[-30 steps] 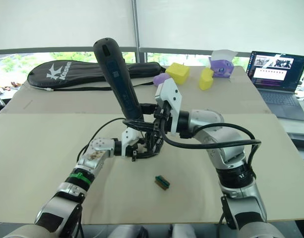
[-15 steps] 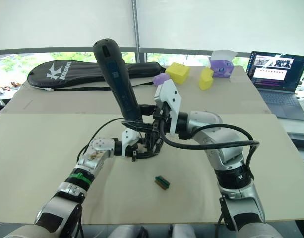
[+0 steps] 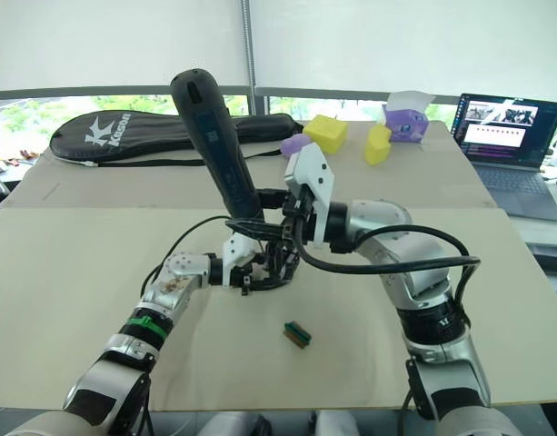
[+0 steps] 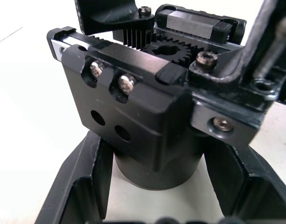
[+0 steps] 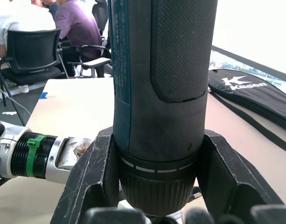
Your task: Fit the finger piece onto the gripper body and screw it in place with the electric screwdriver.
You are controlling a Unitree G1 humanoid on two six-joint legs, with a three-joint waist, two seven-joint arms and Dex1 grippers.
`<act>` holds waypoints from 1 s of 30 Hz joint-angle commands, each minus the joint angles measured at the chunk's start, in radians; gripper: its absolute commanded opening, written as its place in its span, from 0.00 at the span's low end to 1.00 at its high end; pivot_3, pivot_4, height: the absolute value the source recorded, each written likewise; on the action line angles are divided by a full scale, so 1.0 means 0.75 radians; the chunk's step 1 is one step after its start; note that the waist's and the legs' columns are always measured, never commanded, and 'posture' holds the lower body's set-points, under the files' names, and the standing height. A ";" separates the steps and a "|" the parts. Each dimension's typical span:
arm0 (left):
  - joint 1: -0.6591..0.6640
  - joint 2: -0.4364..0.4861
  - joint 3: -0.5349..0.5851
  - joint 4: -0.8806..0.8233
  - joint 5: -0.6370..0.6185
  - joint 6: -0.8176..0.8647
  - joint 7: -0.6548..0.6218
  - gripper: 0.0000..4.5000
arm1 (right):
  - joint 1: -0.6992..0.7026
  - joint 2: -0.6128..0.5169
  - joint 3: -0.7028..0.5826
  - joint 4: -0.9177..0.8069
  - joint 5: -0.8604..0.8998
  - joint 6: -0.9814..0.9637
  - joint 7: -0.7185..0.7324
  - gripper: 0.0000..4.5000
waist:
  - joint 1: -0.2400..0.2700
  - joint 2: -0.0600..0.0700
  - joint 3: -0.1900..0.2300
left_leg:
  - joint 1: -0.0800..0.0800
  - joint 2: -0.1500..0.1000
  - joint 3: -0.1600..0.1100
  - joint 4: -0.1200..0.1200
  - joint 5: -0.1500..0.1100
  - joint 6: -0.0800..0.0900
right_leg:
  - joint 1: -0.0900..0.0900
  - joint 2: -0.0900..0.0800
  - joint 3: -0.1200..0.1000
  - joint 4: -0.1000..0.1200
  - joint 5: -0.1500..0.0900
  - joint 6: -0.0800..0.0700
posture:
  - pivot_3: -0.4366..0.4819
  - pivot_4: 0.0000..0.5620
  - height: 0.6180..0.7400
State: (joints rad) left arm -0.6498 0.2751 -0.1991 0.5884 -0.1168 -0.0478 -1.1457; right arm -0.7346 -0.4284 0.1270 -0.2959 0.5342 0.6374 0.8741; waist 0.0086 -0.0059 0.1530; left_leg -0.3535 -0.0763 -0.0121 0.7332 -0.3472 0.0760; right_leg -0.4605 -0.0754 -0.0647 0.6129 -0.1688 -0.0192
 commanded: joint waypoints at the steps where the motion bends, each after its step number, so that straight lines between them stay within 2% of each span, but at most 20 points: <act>1: -0.032 -0.001 0.012 -0.014 -0.009 -0.023 -0.002 0.51 | -0.041 -0.009 -0.043 -0.069 0.043 -0.012 0.009 0.43 | 0.000 0.000 0.000 | 0.000 0.000 0.000 0.000 0.000 0.000 | 0.000 0.000 0.000 0.000 0.000 0.000 | 0.48 0.27 1.00; 30: -0.027 -0.001 0.017 -0.020 -0.012 -0.025 0.009 0.51 | -0.013 0.008 0.000 -0.045 0.004 -0.060 0.031 0.43 | 0.000 0.000 0.000 | 0.000 0.000 0.000 0.000 0.000 0.000 | 0.000 0.000 0.000 0.000 0.000 0.000 | 0.48 0.27 1.00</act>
State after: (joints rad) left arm -0.6501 0.2754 -0.1992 0.5887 -0.1168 -0.0478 -1.1440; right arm -0.7261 -0.4193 0.1432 -0.2966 0.5313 0.6268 0.8928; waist 0.0086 -0.0059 0.1530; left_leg -0.3535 -0.0763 -0.0121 0.7331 -0.3472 0.0760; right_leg -0.4604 -0.0754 -0.0646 0.6129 -0.1688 -0.0192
